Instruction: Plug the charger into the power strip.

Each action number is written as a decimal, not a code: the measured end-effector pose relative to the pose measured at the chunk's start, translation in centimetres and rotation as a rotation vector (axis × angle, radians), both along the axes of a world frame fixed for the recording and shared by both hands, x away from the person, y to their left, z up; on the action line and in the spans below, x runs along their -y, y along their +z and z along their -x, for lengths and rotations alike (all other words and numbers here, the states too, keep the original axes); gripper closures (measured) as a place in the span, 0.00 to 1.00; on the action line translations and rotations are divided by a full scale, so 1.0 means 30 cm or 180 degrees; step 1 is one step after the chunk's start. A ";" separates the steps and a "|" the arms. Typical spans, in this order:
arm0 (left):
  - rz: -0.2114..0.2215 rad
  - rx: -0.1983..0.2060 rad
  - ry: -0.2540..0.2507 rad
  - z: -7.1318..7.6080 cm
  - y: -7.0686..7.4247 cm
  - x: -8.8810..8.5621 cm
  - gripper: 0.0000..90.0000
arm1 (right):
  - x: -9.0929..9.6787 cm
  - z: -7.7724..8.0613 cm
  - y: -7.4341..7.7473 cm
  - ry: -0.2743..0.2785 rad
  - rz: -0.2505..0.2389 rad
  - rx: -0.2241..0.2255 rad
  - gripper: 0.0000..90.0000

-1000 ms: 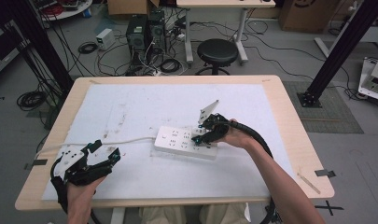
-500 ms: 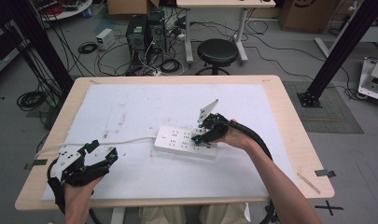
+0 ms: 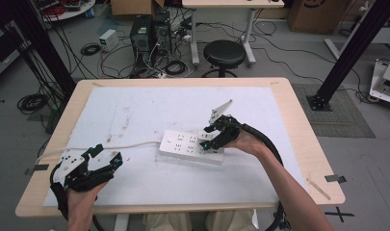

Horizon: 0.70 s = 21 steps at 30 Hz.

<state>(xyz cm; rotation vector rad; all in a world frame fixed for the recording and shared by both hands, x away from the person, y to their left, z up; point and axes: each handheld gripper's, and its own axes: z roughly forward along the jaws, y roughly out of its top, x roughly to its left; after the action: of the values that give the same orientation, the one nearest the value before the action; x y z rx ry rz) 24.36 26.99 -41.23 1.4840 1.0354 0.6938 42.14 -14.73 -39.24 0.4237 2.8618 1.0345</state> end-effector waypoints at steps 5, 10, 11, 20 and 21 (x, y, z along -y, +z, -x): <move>-0.0025 0.0004 -0.0046 -0.015 0.004 0.016 0.23 | 0.050 0.043 0.029 -0.0229 -0.0169 0.0162 0.23; -0.0052 0.0008 -0.0070 -0.025 0.004 0.024 0.23 | 0.103 0.072 0.038 -0.0503 -0.0334 0.0316 0.23; -0.0052 0.0008 -0.0070 -0.025 0.004 0.024 0.23 | 0.103 0.072 0.038 -0.0503 -0.0334 0.0316 0.23; -0.0094 0.0008 -0.0124 -0.051 0.006 0.033 0.23 | 0.268 0.168 0.043 -0.1310 -0.0876 0.0704 0.23; -0.0105 0.0005 -0.0136 -0.053 0.007 0.032 0.23 | 0.281 0.179 0.040 -0.1364 -0.0910 0.0744 0.23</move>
<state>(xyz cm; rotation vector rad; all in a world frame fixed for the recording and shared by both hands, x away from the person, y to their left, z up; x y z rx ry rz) 25.96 26.05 -41.03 1.5294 0.9924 0.6845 36.77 -23.17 -38.05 0.8289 2.2829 1.2998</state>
